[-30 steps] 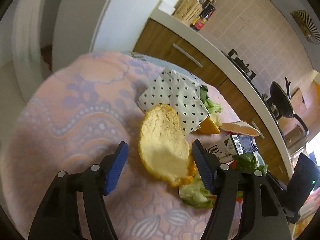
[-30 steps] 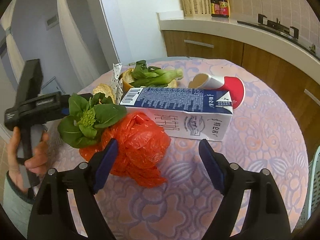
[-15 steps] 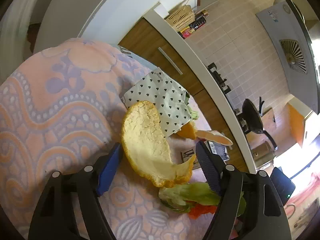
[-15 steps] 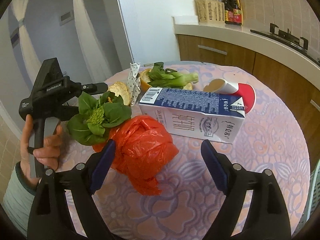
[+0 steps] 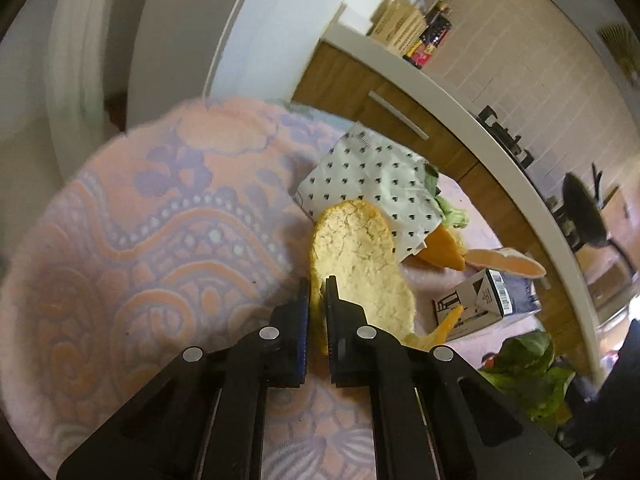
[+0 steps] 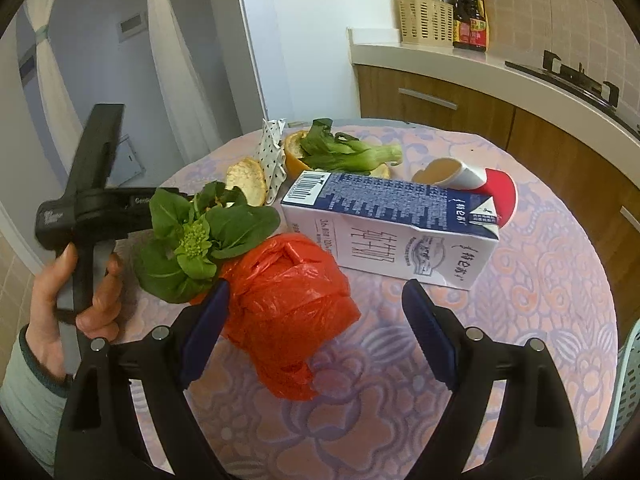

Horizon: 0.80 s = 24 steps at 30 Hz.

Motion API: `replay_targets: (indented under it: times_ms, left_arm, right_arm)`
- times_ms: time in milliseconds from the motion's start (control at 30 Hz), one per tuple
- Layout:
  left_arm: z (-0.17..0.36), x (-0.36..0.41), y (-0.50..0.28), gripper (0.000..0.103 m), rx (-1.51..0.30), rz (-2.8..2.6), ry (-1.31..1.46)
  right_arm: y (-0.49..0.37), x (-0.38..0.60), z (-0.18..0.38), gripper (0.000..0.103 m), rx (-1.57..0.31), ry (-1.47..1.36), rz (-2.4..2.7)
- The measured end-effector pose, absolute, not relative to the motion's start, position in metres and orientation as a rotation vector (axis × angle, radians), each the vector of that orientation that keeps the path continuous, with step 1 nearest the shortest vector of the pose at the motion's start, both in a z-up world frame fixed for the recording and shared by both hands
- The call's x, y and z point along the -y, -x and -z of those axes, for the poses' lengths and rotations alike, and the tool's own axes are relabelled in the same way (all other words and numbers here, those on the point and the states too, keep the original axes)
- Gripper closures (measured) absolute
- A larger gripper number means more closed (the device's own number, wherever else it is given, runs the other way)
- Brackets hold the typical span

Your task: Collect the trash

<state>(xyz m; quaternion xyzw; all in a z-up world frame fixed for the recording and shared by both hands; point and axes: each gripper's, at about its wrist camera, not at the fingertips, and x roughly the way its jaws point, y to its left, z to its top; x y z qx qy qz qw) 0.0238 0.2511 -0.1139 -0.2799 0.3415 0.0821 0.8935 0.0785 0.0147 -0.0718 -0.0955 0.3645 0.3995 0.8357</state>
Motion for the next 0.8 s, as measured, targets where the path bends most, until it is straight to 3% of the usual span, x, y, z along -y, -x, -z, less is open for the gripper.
replay_targets:
  times_ms: [100,133,200,267,567,600,667,700,733,800]
  left_arm:
    - [0.105,-0.243,-0.012,0.100,-0.662,-0.193,0.539]
    - [0.101,-0.242,-0.009,0.100,-0.652,-0.200,0.530]
    - [0.096,-0.238,-0.001,0.100,-0.634,-0.210,0.517]
    - [0.090,-0.236,0.008,0.100,-0.618,-0.212,0.511]
    - [0.075,-0.216,0.024,0.100,-0.641,-0.194,0.406]
    - [0.077,-0.215,0.024,0.096,-0.665,-0.196,0.389]
    - [0.082,-0.215,0.026,0.067,-0.694,-0.200,0.375]
    - [0.084,-0.216,0.027,0.046,-0.708,-0.210,0.377]
    - [0.084,-0.219,0.028,0.038,-0.707,-0.211,0.384]
    - [0.085,-0.225,0.030,0.037,-0.705,-0.189,0.423]
  right_arm:
    - [-0.083,-0.013,0.073,0.024,-0.804,0.182,-0.871]
    - [-0.082,-0.012,0.073,0.030,-0.808,0.177,-0.894]
    - [-0.079,-0.011,0.072,0.053,-0.806,0.177,-0.937]
    - [-0.073,-0.010,0.069,0.060,-0.775,0.189,-0.938]
    - [-0.051,0.025,0.052,0.067,-0.645,0.165,-0.848]
    - [-0.051,0.030,0.051,0.067,-0.640,0.163,-0.837]
    - [-0.055,0.038,0.053,0.067,-0.653,0.151,-0.825]
    - [-0.057,0.040,0.054,0.067,-0.662,0.147,-0.821]
    - [-0.061,0.042,0.055,0.067,-0.674,0.136,-0.820]
    - [-0.062,0.042,0.055,0.067,-0.674,0.132,-0.826]
